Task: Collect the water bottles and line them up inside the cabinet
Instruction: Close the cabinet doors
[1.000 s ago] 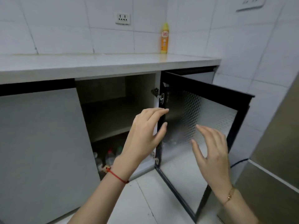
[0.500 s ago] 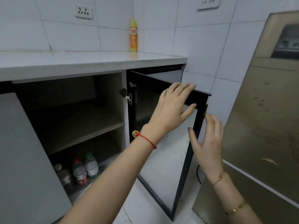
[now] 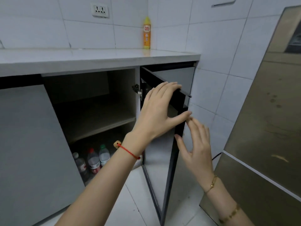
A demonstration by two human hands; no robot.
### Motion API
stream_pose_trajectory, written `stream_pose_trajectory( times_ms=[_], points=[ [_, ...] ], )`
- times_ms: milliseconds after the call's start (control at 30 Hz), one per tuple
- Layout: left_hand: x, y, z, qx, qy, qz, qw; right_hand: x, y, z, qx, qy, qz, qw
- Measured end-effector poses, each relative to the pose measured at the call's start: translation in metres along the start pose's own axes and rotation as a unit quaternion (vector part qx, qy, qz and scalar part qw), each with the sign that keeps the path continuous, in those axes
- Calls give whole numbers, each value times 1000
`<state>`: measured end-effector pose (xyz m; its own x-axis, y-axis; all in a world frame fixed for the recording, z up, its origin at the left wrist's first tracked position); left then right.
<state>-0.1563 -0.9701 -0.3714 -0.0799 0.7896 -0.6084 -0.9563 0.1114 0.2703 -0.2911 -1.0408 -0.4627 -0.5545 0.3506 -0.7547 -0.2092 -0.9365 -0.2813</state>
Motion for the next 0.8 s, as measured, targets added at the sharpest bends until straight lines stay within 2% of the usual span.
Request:
stream_pose_trajectory(
  times_ms=[233,500,633,800],
  points=[
    [66,-26,45,-47,67,45,996,-13,-55,-40,-71,-32,82,994],
    [123,-70,89,-140,182,122,966,-42,-118,-113,-108,-62,139,982],
    [145,-108,109,-169,183,188,950,-66,-146,-159,-110,-79,162,977],
    [171,-152,119,-214,130,249,936,-98,-168,-213,-105,-122,174,971]
  ],
)
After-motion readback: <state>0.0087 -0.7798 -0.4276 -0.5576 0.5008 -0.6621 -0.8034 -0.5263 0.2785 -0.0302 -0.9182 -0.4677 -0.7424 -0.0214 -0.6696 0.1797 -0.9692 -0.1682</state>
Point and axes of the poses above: each hand's wrist, its own x-axis away from the middle knuckle, its own z-axis out of the back of the hand, y = z × x, the point moved 1 cm from there along -x, towards the middle knuckle, and after that the axes turned 13 degrees about -y, right-handed, at the moved point
